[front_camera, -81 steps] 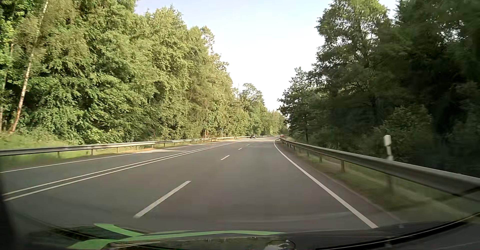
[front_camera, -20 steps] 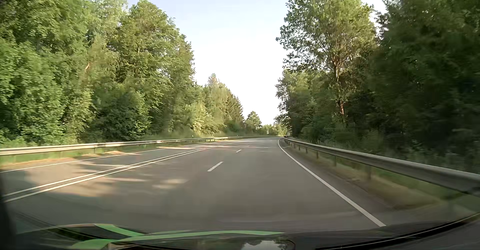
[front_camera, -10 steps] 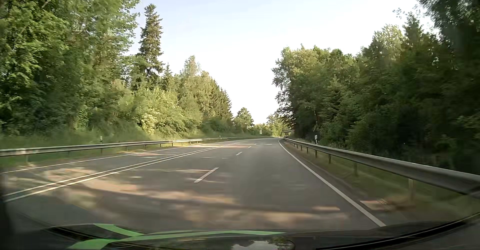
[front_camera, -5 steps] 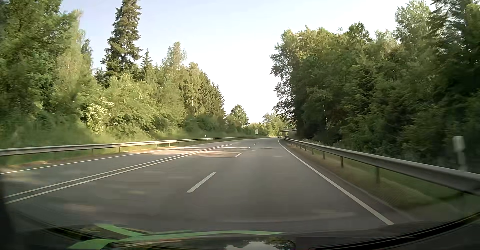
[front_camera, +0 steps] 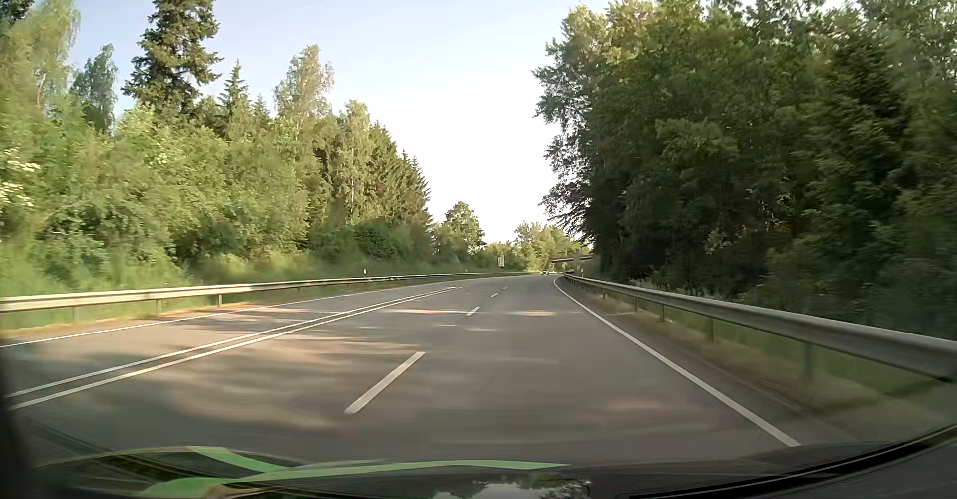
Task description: Follow the waypoints while adhering to traffic rules and regulations
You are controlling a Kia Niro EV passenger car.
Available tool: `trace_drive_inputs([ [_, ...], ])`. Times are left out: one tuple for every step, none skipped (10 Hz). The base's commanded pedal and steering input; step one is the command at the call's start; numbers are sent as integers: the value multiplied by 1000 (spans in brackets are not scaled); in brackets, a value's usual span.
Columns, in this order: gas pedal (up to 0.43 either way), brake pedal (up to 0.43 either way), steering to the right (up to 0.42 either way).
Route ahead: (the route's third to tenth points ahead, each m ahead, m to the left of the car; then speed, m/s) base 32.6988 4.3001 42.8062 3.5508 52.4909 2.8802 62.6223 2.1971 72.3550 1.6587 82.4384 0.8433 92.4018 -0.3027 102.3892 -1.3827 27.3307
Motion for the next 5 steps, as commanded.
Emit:
trace_drive_inputs([
  [390,0,6],
  [390,0,6],
  [378,0,6],
  [378,0,6],
  [370,0,6],
])
